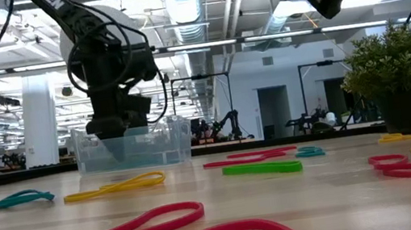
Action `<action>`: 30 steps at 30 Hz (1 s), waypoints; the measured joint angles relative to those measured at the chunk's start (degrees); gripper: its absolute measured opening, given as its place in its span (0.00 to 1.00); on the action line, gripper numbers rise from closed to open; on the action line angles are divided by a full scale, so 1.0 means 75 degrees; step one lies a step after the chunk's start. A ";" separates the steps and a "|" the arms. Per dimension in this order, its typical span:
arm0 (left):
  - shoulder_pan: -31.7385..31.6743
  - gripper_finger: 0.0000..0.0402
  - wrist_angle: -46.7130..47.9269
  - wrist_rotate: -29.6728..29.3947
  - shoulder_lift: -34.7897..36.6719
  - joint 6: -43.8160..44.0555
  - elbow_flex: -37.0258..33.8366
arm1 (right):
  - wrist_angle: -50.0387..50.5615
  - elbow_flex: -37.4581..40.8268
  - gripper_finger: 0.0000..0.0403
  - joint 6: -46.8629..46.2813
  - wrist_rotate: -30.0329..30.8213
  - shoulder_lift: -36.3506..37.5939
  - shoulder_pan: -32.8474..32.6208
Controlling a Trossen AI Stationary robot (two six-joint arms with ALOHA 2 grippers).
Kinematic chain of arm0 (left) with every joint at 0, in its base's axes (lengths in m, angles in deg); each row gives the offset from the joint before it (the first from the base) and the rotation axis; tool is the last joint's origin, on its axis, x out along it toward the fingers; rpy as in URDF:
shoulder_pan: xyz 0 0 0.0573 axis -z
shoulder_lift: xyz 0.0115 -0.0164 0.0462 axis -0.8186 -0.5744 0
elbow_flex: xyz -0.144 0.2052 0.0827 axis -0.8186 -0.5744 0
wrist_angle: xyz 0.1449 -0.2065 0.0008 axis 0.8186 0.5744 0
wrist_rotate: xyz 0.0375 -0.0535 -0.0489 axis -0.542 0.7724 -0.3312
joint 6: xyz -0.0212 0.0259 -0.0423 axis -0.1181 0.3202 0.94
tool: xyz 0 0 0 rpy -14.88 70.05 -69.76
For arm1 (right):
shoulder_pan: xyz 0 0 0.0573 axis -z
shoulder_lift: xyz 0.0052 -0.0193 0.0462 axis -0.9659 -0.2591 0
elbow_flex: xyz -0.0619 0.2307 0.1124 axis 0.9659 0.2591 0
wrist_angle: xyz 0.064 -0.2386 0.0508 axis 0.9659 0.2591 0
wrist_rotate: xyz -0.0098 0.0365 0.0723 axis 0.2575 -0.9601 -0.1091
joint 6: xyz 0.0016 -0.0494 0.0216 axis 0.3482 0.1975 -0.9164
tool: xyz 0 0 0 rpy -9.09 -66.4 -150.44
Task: Pick and place rubber bands into bin
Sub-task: Put the green rubber band into the transparent container, then put the yellow rubber band into the transparent container
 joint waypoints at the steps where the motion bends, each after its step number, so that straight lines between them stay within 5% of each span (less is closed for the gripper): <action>1: -0.0025 0.00 -0.0001 0.0003 -0.0030 0.0000 0.0000 | 0.0000 0.0000 0.12 0.0000 0.0000 0.0000 0.0000; 15: -0.0045 0.01 0.0036 -0.0004 -0.0026 -0.0032 0.0000 | 0.0035 0.0000 0.12 0.0000 0.0000 0.0000 0.0000; 30: 0.0011 0.23 0.0042 -0.0007 -0.0026 0.0061 0.0002 | 0.0035 0.0000 0.12 0.0009 0.0000 0.0000 0.0000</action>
